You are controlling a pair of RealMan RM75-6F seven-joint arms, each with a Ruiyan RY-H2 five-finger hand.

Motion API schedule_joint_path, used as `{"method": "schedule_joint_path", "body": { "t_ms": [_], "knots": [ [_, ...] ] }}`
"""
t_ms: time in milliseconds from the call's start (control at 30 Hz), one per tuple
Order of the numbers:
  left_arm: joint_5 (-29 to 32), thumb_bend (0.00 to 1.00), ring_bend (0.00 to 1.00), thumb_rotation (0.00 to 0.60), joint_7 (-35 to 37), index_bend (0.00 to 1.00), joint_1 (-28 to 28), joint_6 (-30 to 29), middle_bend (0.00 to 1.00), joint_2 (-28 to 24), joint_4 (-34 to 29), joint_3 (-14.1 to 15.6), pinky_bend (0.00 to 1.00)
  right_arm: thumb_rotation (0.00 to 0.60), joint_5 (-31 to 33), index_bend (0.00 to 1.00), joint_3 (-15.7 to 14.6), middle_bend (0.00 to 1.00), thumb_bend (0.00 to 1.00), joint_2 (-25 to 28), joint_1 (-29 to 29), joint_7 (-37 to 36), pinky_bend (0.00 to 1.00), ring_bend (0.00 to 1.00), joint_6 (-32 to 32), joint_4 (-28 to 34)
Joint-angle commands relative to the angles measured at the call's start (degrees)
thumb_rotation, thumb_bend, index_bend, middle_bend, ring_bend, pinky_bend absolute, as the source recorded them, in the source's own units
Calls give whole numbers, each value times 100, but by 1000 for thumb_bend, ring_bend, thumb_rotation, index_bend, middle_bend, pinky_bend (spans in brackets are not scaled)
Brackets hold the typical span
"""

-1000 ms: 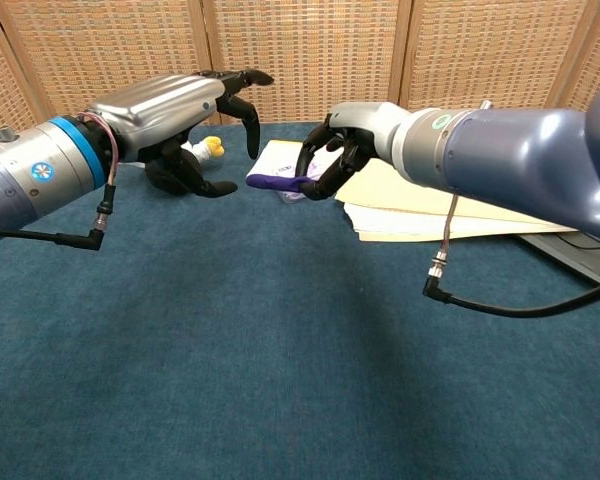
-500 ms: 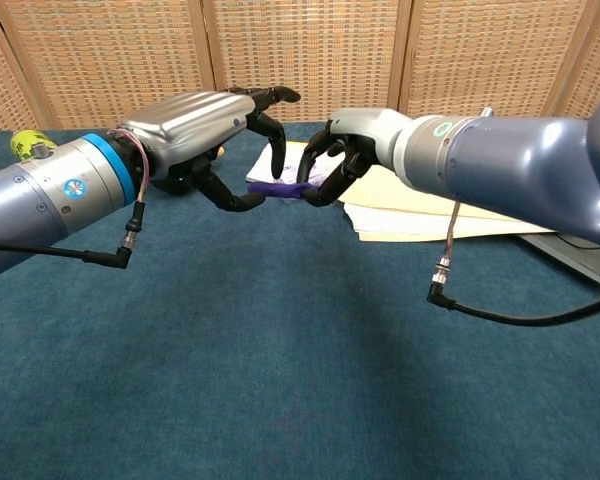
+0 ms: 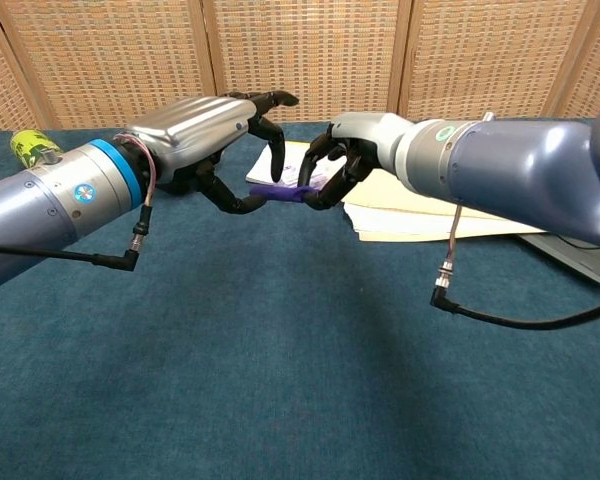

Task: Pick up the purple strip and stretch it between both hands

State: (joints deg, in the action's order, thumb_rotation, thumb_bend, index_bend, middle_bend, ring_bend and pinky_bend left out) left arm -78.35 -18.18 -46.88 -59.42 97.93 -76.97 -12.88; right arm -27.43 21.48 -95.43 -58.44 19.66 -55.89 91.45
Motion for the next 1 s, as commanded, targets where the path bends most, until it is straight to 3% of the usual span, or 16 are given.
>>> {"method": "schedule_joint_path", "body": {
  "t_ms": [33, 567, 1000],
  "knots": [
    [31, 359, 0, 600, 6, 503, -21, 4, 0, 53, 46, 5, 0, 600, -13, 646, -20, 83, 598, 0, 9, -8, 0, 0, 11, 4],
    [161, 425, 0, 600, -35, 528, -69, -6, 0, 143, 92, 42, 0, 600, -50, 648, -54, 84, 599, 38, 64, -107, 0, 0, 83, 5],
    [210, 440, 0, 600, -11, 611, -91, -36, 0, 184, 154, 44, 0, 600, -92, 648, -90, 84, 599, 42, 87, -168, 0, 0, 142, -2]
  ]
}}
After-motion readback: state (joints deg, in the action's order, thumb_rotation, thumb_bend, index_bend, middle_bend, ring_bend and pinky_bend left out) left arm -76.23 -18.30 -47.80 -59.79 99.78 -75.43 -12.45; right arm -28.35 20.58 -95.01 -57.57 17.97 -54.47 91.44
